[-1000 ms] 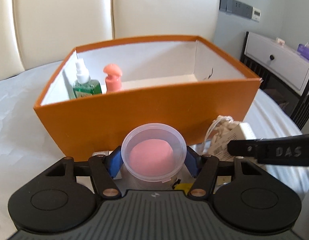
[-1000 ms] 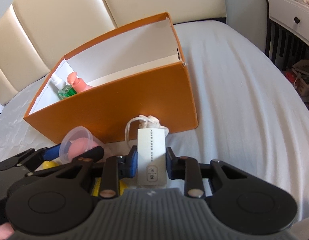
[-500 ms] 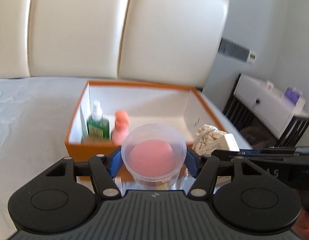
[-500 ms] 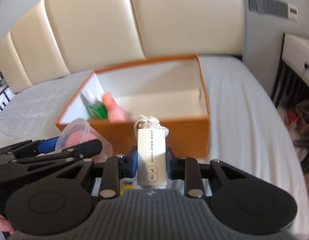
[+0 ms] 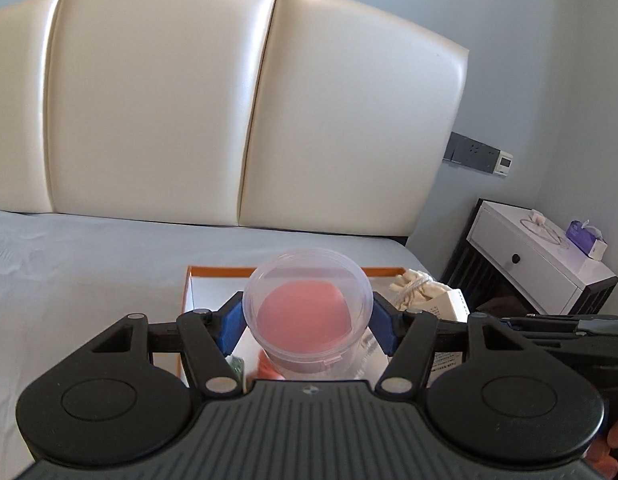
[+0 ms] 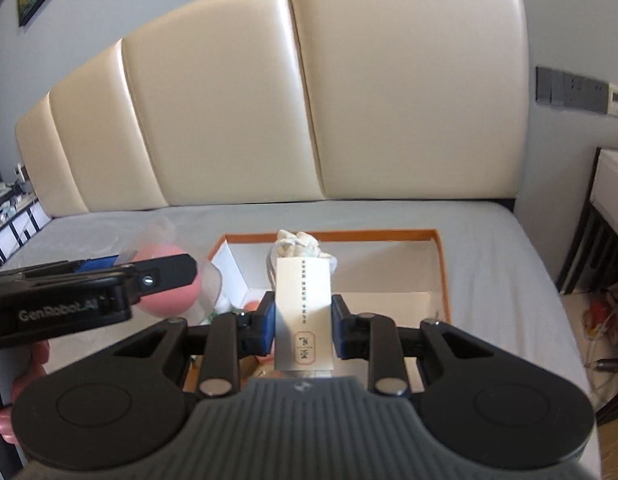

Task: Organize rigid objects
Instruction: 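Lift the tub with the left tool while the right tool lifts the pouch toward the box, then lower the tub and pouch into the orange box and open both tools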

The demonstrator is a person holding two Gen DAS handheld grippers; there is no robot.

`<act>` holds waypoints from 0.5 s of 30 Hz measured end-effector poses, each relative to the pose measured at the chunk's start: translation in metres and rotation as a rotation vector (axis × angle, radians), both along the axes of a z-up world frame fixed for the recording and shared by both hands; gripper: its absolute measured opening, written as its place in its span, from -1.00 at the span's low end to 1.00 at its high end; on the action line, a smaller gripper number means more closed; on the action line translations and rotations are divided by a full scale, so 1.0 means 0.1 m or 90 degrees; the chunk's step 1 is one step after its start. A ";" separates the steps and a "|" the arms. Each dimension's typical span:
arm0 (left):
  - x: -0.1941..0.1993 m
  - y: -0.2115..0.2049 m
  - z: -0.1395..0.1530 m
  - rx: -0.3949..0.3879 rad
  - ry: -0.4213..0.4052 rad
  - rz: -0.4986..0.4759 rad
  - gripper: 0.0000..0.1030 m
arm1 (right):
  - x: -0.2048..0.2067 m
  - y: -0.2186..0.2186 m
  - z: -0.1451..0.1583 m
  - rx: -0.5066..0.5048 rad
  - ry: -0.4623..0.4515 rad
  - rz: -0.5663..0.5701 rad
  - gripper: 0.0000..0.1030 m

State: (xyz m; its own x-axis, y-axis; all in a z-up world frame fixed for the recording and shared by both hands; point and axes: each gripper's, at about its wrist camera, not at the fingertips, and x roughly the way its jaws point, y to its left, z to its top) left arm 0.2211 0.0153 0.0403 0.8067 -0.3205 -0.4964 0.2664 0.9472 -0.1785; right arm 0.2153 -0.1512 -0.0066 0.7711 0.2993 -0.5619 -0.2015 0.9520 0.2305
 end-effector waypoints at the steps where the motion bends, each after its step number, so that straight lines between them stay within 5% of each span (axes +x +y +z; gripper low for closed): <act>1: 0.09 0.01 -0.01 0.001 0.007 -0.006 0.41 | 0.08 0.00 -0.01 0.006 0.009 -0.002 -0.49; 15: 1.11 -0.28 -0.41 0.090 0.105 -0.063 0.41 | 1.24 -0.10 -0.68 0.085 0.204 -0.033 -0.48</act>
State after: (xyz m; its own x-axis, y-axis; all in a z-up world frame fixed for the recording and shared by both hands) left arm 0.3317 -0.0126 -0.0004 0.6788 -0.3126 -0.6645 0.3381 0.9363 -0.0951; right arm 0.3390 -0.1608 -0.0744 0.5775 0.3511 -0.7370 -0.0504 0.9164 0.3970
